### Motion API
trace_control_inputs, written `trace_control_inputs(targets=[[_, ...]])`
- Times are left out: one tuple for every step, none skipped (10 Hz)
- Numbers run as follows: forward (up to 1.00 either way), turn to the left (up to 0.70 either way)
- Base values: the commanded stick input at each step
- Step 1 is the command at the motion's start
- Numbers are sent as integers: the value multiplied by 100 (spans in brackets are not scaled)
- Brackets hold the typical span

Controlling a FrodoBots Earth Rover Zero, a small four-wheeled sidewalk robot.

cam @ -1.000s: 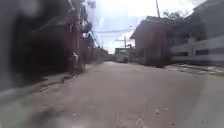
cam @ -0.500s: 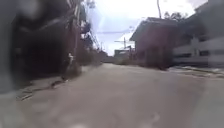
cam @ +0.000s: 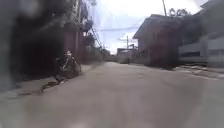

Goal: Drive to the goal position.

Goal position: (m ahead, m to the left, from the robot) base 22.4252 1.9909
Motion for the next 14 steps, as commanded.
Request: trace_control_inputs(targets=[[100, 0], [100, 0], [100, 0], [100, 0], [100, 0], [100, 0], [100, 0], [100, 0], [100, 0], [100, 0], [100, 0], [100, 0], [100, -10], [100, -32]])
